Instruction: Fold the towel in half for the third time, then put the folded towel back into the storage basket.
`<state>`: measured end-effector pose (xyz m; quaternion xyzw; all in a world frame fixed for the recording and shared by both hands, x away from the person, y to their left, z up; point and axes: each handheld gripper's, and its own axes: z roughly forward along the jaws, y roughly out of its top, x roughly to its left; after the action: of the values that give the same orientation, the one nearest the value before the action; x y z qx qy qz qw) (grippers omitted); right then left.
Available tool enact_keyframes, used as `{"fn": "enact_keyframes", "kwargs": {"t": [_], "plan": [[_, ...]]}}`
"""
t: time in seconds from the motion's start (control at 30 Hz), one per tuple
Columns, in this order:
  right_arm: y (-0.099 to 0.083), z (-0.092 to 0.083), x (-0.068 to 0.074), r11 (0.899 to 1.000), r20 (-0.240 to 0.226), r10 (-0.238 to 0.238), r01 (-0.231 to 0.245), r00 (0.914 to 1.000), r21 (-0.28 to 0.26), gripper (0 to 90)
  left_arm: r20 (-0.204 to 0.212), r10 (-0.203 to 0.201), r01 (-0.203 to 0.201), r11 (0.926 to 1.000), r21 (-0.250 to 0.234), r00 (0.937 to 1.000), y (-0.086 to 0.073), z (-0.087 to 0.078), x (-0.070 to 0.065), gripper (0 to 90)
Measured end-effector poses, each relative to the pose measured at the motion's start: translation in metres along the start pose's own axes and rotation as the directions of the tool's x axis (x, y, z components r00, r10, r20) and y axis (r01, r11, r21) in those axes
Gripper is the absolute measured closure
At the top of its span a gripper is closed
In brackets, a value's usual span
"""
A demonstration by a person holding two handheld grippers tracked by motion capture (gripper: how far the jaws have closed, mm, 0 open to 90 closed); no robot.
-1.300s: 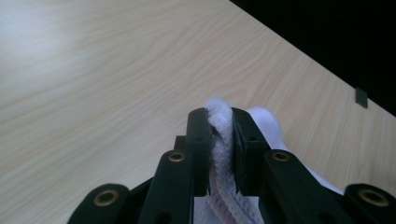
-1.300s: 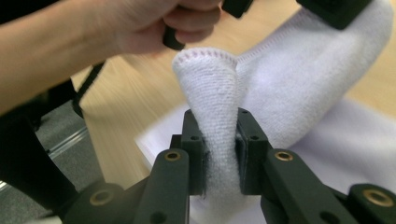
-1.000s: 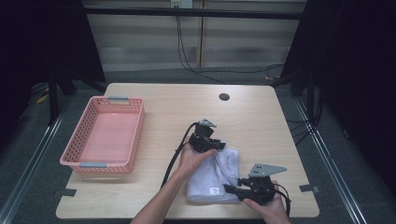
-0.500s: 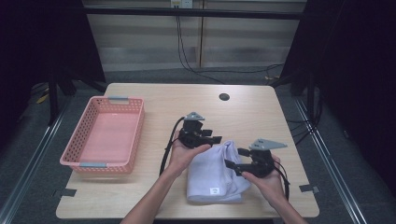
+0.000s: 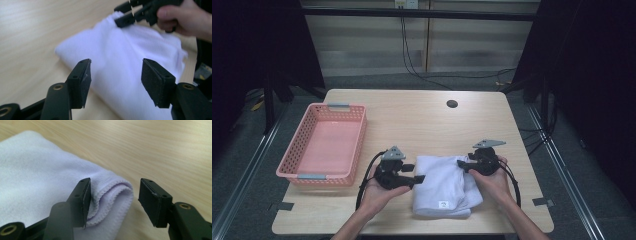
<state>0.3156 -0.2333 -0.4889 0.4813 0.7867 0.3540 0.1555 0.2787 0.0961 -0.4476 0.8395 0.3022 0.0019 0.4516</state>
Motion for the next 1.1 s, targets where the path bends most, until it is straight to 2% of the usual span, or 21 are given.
{"fn": "enact_keyframes", "kwargs": {"t": [0.07,0.1,0.17,0.2,0.27,0.33,0.37,0.43,0.47,0.5,0.53,0.63,0.67,0.73,0.77,0.87,0.93,0.97,1.0,1.07,1.1], "plan": [[-0.003,0.002,-0.002,1.0,-0.012,-0.009,0.009,0.9999,0.014,43.7,0.025,-0.004,0.003,0.9998,0.018,0.9997,-0.016,-0.008,-0.006,37.4],[-0.003,0.002,-0.002,1.0,-0.012,-0.009,0.009,0.9999,0.014,43.7,0.025,-0.004,0.003,0.9998,0.018,0.9997,-0.016,-0.008,-0.006,35.6],[-0.003,0.003,-0.005,1.0,-0.029,-0.016,0.016,0.9995,-0.001,39.2,0.045,-0.019,0.016,0.9987,0.048,0.9988,-0.032,-0.01,-0.01,33.3],[-0.003,0.002,-0.006,1.0,-0.045,-0.016,0.015,0.9989,-0.011,35.9,0.045,-0.019,0.016,0.9987,0.048,0.9988,-0.032,-0.01,-0.01,31.1],[-0.001,0.002,-0.009,0.999,-0.075,-0.008,0.005,0.9972,-0.032,28.5,0.062,-0.012,0.006,0.9955,0.094,0.998,-0.041,-0.006,-0.01,29.0],[0.0,0.001,-0.01,0.999,-0.102,-0.004,-0.002,0.9948,-0.052,20.8,0.032,0.002,-0.004,0.9974,0.072,0.9995,-0.042,-0.007,-0.013,29.1],[0.001,0.002,-0.009,0.998,-0.117,0.008,-0.015,0.9931,-0.06,16.2,0.043,0.009,-0.011,0.9978,0.065,0.9991,-0.042,-0.006,-0.014,29.3],[0.001,0.006,-0.008,0.998,-0.152,0.011,-0.02,0.9883,-0.055,15.5,0.056,0.009,-0.013,0.997,0.077,0.9984,-0.042,-0.004,-0.014,27.8],[0.001,0.008,-0.007,0.999,-0.151,0.007,-0.013,0.9885,-0.039,15.4,0.072,-0.008,0.001,0.9949,0.101,0.9974,-0.042,0.001,-0.013,26.9],[0.001,0.01,-0.007,1.0,-0.145,-0.002,-0.002,0.9894,-0.029,15.1,0.079,-0.001,-0.008,0.9936,0.113,0.9968,-0.043,0.004,-0.013,25.5],[0.001,0.012,-0.008,1.0,-0.161,0.003,-0.006,0.9869,-0.019,15.4,0.078,0.004,-0.014,0.9926,0.12,0.9969,-0.043,0.006,-0.014,24.2],[-0.001,0.016,-0.013,1.0,-0.19,0.015,-0.013,0.9816,0.012,15.0,0.111,0.032,-0.047,0.9893,0.138,0.9933,-0.043,0.013,-0.018,19.4],[-0.001,0.016,-0.012,1.0,-0.199,0.019,-0.016,0.9798,0.017,15.1,0.102,0.027,-0.043,0.9878,0.15,0.9944,-0.043,0.015,-0.019,20.4],[-0.002,0.017,-0.012,0.999,-0.222,0.022,-0.014,0.9747,0.036,15.1,0.117,0.022,-0.042,0.9842,0.172,0.9929,-0.043,0.021,-0.021,18.4],[-0.002,0.018,-0.012,0.999,-0.236,0.025,-0.016,0.9714,0.037,15.1,0.104,0.028,-0.048,0.9807,0.19,0.9942,-0.043,0.023,-0.022,19.4],[0.0,0.018,-0.014,0.998,-0.261,0.022,-0.007,0.965,0.056,15.2,0.097,0.03,-0.048,0.9806,0.19,0.9948,-0.041,0.028,-0.025,21.4],[0.0,0.018,-0.012,0.998,-0.279,0.014,0.003,0.9603,0.06,15.7,0.091,0.034,-0.054,0.9745,0.218,0.9952,-0.042,0.033,-0.026,21.9],[0.0,0.018,-0.012,0.998,-0.279,0.014,0.003,0.9603,0.06,15.7,0.091,0.034,-0.054,0.9745,0.218,0.9952,-0.042,0.033,-0.026,23.1],[0.001,0.018,-0.007,0.997,-0.29,-0.006,0.026,0.957,0.067,15.7,0.071,0.047,-0.061,0.9771,0.204,0.9964,-0.042,0.034,-0.028,25.5],[0.001,0.018,-0.005,0.997,-0.287,-0.02,0.041,0.9578,0.07,16.6,0.056,0.061,-0.071,0.9769,0.201,0.9965,-0.043,0.034,-0.03,27.5],[0.001,0.018,-0.004,0.995,-0.277,-0.036,0.059,0.9601,0.074,18.4,0.049,0.061,-0.069,0.9782,0.196,0.997,-0.043,0.034,-0.03,32.6]]}}
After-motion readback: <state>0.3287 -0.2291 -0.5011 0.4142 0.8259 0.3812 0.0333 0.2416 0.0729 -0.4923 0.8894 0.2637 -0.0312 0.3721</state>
